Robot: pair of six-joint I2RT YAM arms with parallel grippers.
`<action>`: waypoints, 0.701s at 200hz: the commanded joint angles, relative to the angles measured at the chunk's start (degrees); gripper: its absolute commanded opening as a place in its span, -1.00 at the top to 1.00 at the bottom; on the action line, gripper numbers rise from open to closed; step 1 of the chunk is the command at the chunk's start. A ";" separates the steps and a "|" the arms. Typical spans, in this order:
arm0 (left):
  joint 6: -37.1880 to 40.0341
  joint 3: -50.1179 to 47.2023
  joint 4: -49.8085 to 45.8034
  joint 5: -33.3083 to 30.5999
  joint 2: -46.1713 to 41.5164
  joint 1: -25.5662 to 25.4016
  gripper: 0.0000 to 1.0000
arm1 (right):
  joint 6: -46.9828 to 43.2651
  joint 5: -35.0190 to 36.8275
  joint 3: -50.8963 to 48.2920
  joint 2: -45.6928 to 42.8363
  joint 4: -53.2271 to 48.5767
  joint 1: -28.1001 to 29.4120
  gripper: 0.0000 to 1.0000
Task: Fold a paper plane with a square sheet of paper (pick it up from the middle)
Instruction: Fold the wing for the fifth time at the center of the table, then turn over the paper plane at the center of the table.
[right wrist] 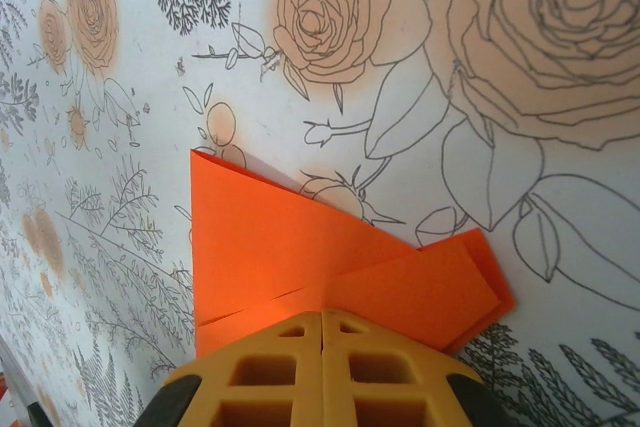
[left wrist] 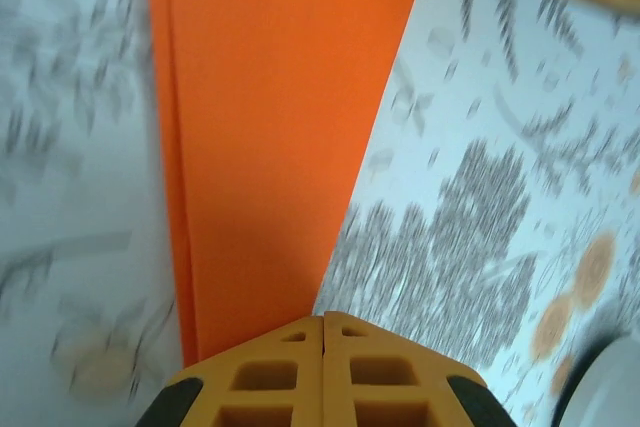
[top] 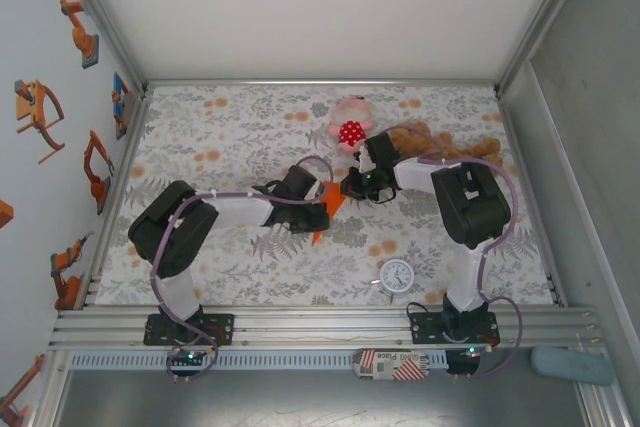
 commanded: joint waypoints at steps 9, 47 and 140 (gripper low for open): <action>2.05 -1.80 -6.40 -1.53 -5.86 0.04 0.84 | -2.03 5.57 -0.50 1.92 -5.93 -0.01 1.00; 1.42 -1.89 -7.66 -4.07 -14.90 3.33 0.56 | -2.24 3.85 2.13 -6.44 -9.77 0.75 1.00; 3.24 -4.27 -19.00 -15.32 -32.04 16.87 -0.65 | 12.68 29.73 8.23 -14.18 -25.51 12.27 -0.16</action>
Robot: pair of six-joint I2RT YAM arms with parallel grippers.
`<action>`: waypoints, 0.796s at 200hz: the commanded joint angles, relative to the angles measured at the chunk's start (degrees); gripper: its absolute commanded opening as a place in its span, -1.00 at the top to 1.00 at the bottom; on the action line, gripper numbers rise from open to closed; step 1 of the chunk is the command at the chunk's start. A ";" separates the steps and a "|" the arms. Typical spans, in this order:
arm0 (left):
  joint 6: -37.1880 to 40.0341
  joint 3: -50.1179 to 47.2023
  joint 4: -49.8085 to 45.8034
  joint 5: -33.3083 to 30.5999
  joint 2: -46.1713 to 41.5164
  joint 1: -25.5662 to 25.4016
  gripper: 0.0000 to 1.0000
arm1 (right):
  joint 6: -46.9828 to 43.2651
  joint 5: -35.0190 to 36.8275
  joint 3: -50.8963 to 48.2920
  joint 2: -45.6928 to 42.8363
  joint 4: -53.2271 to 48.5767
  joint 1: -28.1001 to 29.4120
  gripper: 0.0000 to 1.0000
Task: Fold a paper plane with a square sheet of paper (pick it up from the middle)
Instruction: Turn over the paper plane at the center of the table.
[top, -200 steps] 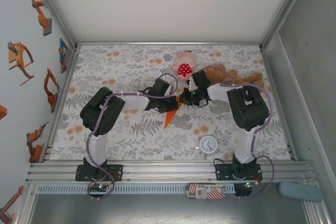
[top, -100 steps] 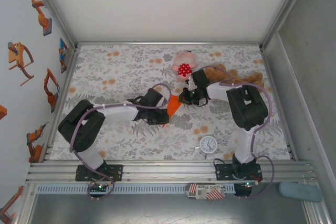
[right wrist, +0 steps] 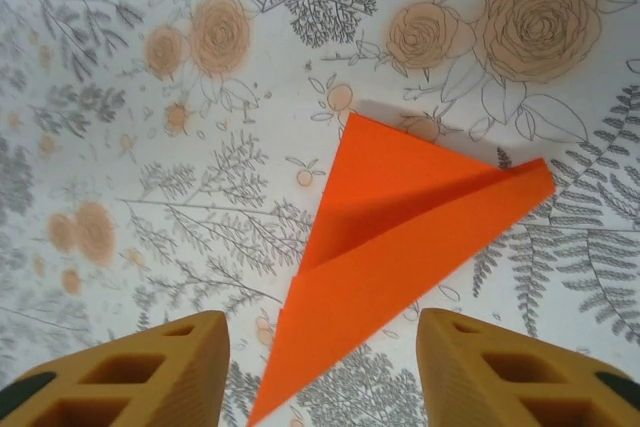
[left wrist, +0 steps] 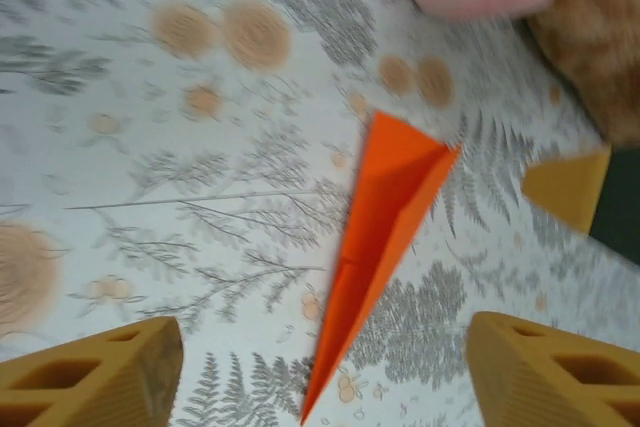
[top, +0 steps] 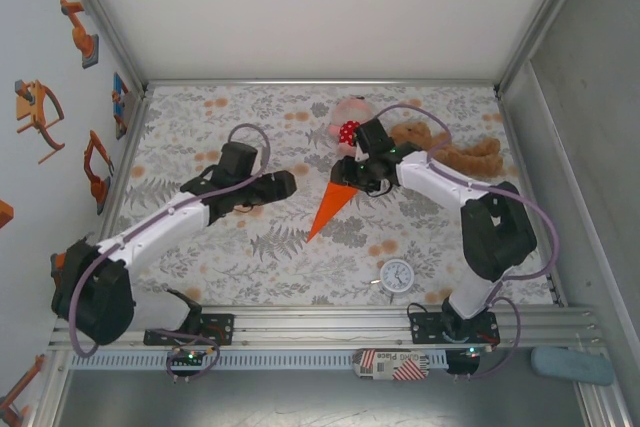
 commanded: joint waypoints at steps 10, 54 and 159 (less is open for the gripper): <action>1.08 -2.24 -6.13 -5.91 -4.65 3.47 -0.73 | 9.92 13.14 2.71 1.86 -7.20 5.19 -0.19; 1.97 -5.31 -6.73 -7.95 -8.30 7.32 -0.94 | 16.06 21.00 7.80 8.45 -9.20 10.25 -0.21; 3.47 -7.83 -6.55 -6.36 -9.34 9.34 -0.97 | 22.75 28.61 15.28 15.75 -18.45 13.48 -0.02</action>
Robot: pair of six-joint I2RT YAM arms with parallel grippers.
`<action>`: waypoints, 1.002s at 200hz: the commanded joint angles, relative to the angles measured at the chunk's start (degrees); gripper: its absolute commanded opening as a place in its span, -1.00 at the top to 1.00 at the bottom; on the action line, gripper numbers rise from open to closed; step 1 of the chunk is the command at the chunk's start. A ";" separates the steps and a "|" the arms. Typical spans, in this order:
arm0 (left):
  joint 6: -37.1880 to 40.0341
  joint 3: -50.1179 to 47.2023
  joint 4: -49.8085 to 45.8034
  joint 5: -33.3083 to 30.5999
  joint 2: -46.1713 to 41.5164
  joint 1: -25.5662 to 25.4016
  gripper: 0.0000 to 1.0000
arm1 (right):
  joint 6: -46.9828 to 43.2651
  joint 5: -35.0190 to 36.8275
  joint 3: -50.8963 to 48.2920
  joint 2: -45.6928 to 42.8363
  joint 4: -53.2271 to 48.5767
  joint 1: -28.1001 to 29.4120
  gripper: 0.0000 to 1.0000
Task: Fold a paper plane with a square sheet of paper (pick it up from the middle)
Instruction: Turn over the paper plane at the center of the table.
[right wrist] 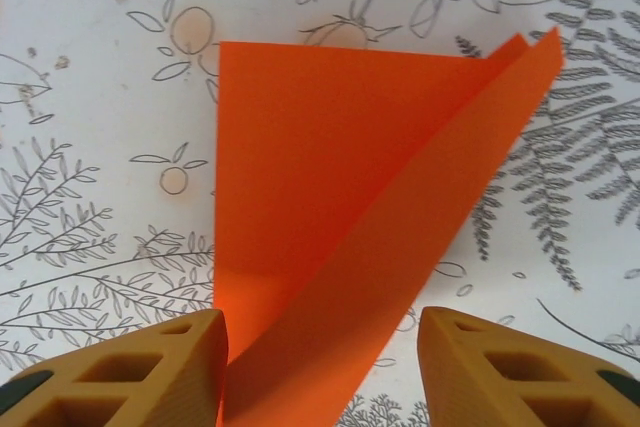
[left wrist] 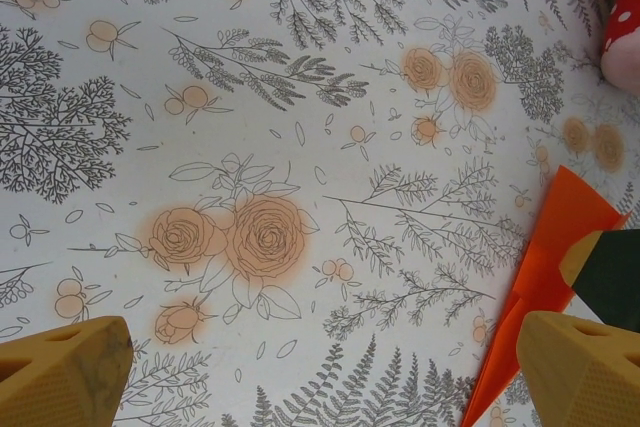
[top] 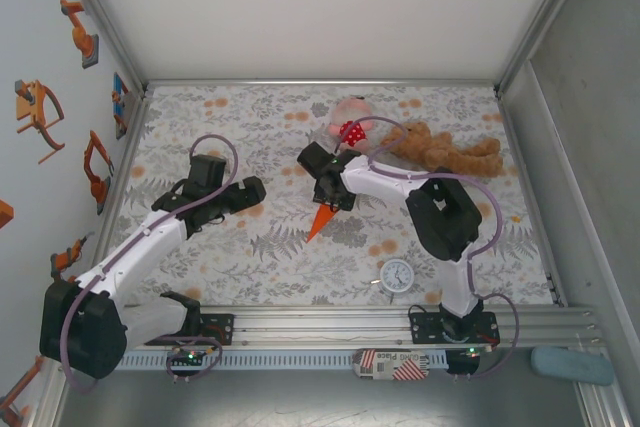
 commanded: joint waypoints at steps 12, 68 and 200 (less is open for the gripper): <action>1.62 -0.47 -0.85 0.60 -0.40 0.48 -0.97 | 3.34 5.53 2.21 -1.27 -5.50 0.50 0.04; 1.60 -0.71 -0.79 0.61 -0.81 0.50 -0.97 | 4.31 3.73 1.69 -0.89 -6.01 0.49 0.23; 1.73 -0.98 -0.60 0.61 0.82 0.95 -1.00 | 7.30 2.96 -0.51 -2.99 -5.43 0.49 0.65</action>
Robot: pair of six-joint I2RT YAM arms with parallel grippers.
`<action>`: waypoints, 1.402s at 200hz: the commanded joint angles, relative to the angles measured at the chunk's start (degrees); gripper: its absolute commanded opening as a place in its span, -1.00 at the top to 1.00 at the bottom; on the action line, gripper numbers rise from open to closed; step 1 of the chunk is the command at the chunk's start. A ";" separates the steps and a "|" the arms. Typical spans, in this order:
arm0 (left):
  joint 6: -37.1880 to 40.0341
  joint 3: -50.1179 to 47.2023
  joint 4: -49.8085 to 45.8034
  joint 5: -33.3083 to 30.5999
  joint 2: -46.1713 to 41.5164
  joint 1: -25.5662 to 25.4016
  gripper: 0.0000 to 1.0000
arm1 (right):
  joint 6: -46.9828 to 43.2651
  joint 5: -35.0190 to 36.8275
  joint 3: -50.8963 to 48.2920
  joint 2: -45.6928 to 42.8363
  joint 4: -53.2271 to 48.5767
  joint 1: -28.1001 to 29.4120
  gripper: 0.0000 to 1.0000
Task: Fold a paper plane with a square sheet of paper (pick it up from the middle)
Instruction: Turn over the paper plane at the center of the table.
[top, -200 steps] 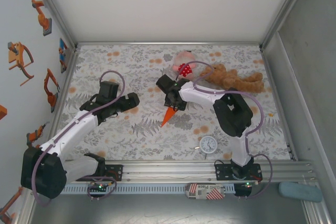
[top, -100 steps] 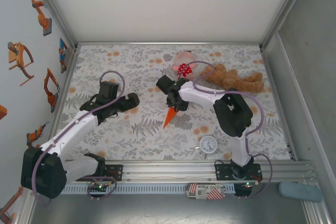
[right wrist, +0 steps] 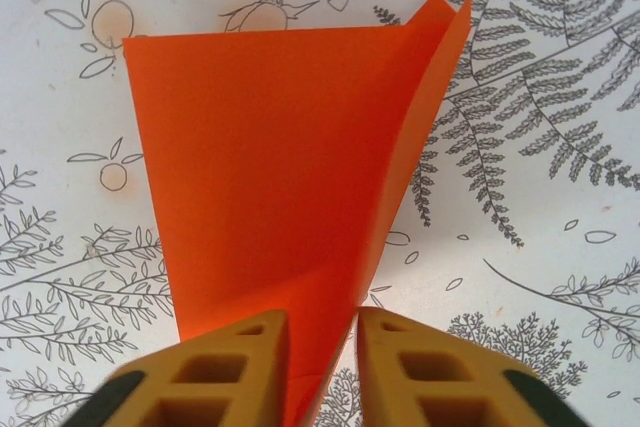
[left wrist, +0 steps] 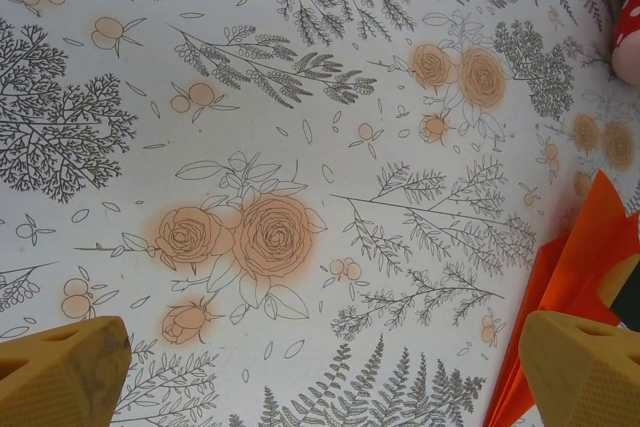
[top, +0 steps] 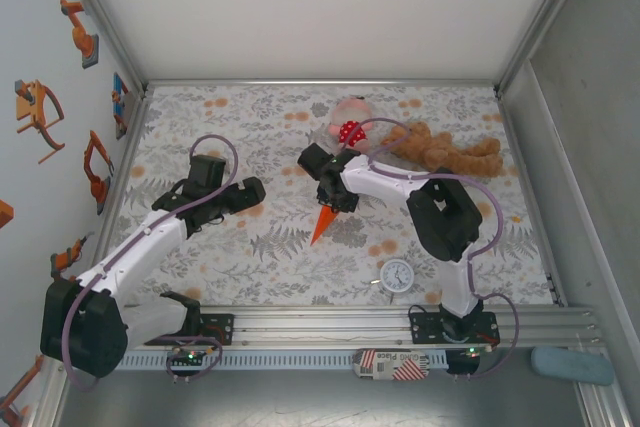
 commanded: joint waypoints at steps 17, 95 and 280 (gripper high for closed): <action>0.88 -1.03 -0.35 0.98 0.62 0.94 -1.00 | 2.67 2.89 -0.82 -3.09 -2.17 0.35 0.79; -0.35 -1.81 0.65 3.26 1.24 2.92 -1.00 | -0.42 4.53 0.54 -4.98 -2.42 0.10 1.00; -8.83 -7.57 10.59 15.13 0.35 5.06 -1.00 | -14.31 -39.26 -29.28 -8.79 64.47 -7.86 1.00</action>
